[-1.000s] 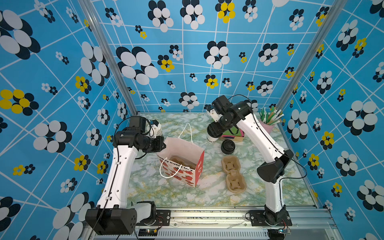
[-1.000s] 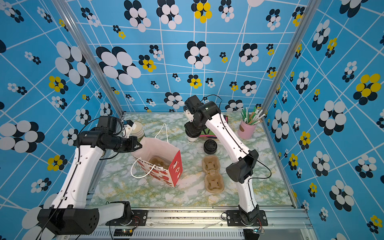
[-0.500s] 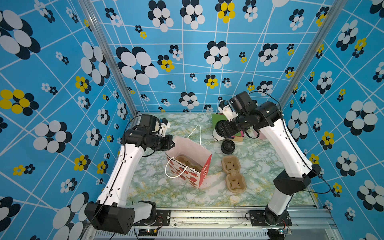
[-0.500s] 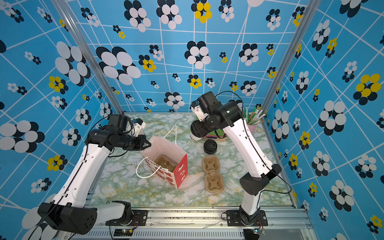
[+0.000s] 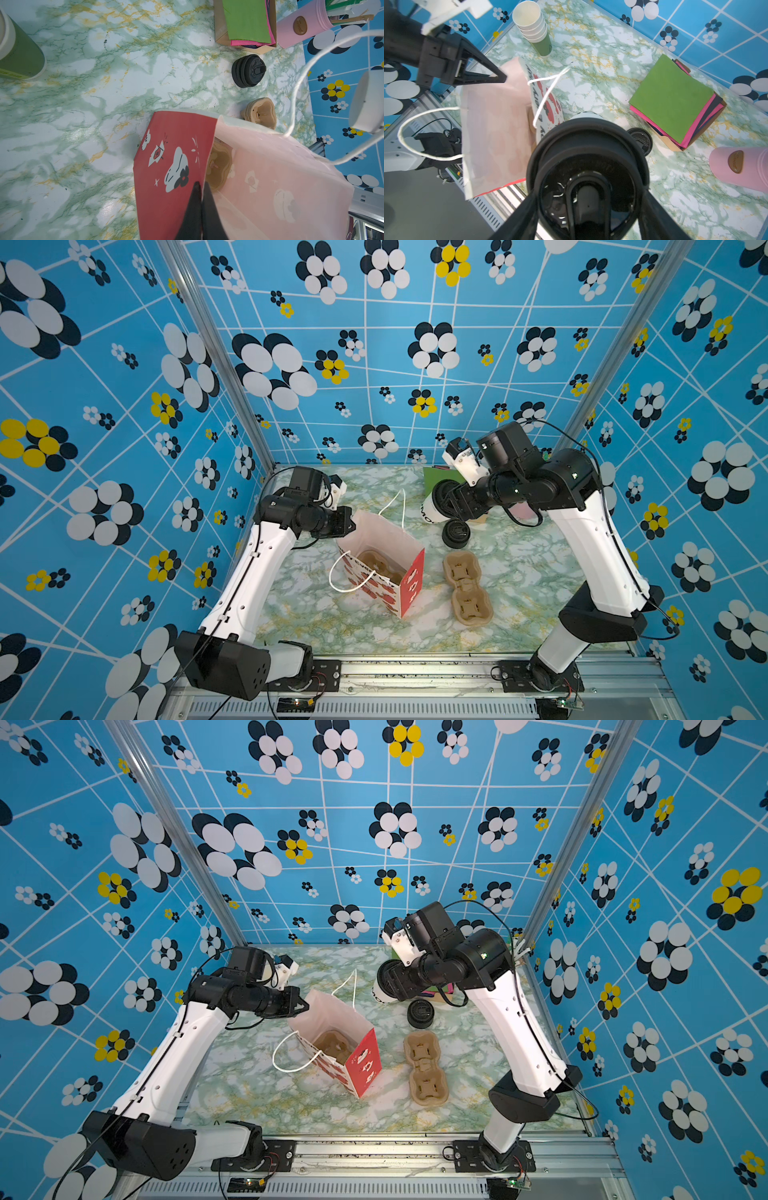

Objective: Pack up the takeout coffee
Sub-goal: 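Lift the white cup with the right gripper and carry it toward the bag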

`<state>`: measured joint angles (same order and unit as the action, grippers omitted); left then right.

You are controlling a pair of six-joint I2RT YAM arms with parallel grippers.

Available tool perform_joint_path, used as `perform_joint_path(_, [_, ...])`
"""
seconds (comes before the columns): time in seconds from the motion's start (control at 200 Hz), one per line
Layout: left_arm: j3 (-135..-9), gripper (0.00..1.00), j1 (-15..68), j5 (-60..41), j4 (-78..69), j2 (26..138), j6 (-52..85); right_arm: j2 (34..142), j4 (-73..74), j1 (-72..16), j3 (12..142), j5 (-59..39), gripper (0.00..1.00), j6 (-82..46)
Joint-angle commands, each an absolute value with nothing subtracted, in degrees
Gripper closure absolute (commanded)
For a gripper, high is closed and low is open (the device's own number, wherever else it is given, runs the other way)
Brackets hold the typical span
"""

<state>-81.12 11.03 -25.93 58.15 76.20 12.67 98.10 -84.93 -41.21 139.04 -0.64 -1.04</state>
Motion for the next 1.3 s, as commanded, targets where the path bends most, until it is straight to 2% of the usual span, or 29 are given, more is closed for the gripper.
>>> perform_joint_path(0.0, [-83.02, 1.0, 11.31, -23.35, 58.4, 77.55, 12.67, 98.72, -86.57, -43.19, 141.63, -1.46, 0.32, -2.22])
perform_joint_path(0.74, [-85.56, 1.0, 13.76, -21.97, 58.25, 80.08, 12.3, 99.22, -87.01, -51.37, 147.18, 0.26, 0.32, -5.34])
perform_joint_path(1.294, [-86.22, 1.0, 14.47, -21.28, 58.66, 80.53, 11.76, 107.93, -88.77, -59.48, 149.27, 2.46, 0.3, -6.03])
